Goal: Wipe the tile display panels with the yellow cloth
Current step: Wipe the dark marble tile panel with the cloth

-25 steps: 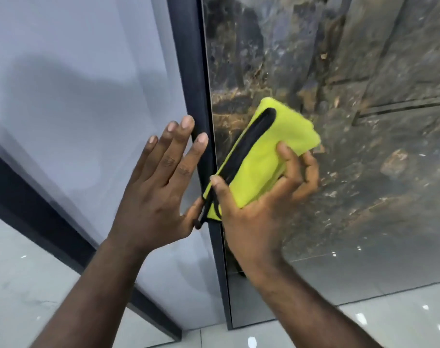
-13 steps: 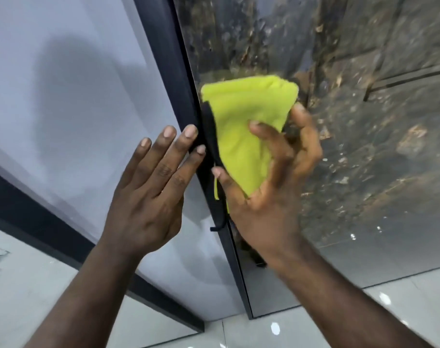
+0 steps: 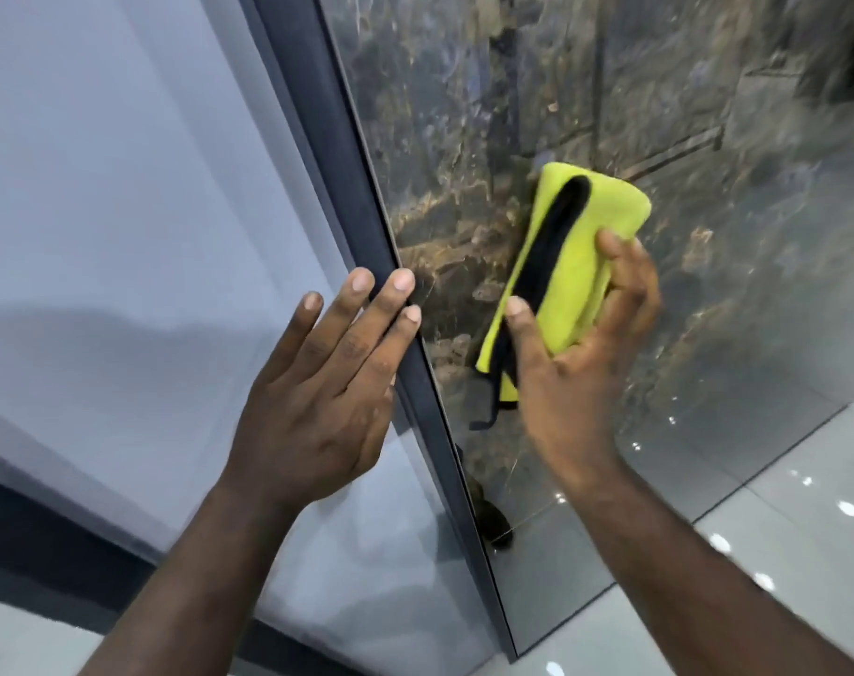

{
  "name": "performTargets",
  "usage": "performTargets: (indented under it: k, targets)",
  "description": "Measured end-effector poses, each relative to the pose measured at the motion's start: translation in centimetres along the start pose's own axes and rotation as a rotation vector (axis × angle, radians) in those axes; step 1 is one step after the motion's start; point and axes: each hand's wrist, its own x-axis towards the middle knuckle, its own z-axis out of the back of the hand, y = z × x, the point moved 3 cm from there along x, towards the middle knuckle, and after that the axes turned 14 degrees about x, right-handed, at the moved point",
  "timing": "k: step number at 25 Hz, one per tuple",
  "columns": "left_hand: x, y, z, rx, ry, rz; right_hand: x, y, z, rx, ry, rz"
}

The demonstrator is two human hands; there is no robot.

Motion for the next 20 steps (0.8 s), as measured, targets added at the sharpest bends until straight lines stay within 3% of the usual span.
performTargets:
  k: [2, 4, 8, 11, 13, 17, 20]
  targets:
    - [0.1, -0.2, -0.1, -0.001, -0.014, 0.012, -2.2, -1.2, 0.7, -0.005, -0.072, -0.157]
    - [0.7, -0.2, 0.1, -0.003, -0.044, 0.006, -6.4, -0.6, -0.6, -0.019, -0.037, -0.193]
    - [2.7, 0.1, 0.4, 0.0, -0.084, -0.018, -4.8, 1.0, -2.3, -0.005, 0.066, 0.036]
    - [3.0, -0.7, 0.2, 0.054, -0.062, -0.002, -1.2, -2.4, 0.7, -0.023, -0.128, -0.164]
    - [3.4, -1.6, 0.1, 0.108, -0.046, 0.012, -3.0, -3.1, 1.2, -0.046, -0.153, -0.311]
    - [6.2, -3.3, 0.5, 0.195, -0.016, 0.025, -2.8, -0.5, 0.3, -0.01, 0.062, -0.092]
    - [7.7, -4.4, 0.7, 0.238, 0.026, 0.065, 3.1, -3.5, 3.5, -0.052, 0.02, -0.094]
